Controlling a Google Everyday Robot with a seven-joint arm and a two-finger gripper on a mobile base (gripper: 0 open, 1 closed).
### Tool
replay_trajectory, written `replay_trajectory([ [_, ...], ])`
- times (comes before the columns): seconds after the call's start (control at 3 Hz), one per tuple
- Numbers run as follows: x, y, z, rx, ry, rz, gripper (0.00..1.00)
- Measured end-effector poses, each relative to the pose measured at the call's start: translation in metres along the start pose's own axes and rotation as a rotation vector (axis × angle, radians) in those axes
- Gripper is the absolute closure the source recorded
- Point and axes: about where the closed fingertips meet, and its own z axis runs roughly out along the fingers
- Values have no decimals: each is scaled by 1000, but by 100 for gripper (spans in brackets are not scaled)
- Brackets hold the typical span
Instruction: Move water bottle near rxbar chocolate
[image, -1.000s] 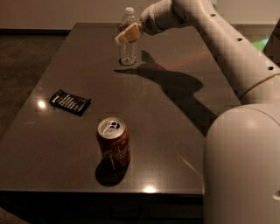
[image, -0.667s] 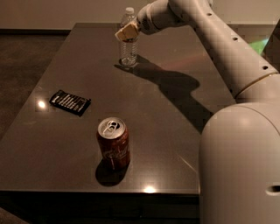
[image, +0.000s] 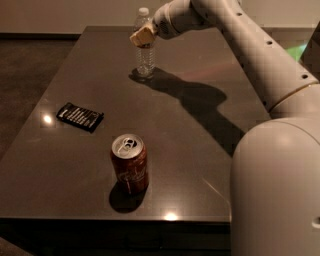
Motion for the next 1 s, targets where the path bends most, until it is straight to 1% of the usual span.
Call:
replay_trajectory([
  [0.33,-9,23,-12,-34,-22,-42,100],
  [0.67,-20,62,-18,-101,-45,-105,100],
  [1.0,-30,103,-16,-183,-63,-178,100],
])
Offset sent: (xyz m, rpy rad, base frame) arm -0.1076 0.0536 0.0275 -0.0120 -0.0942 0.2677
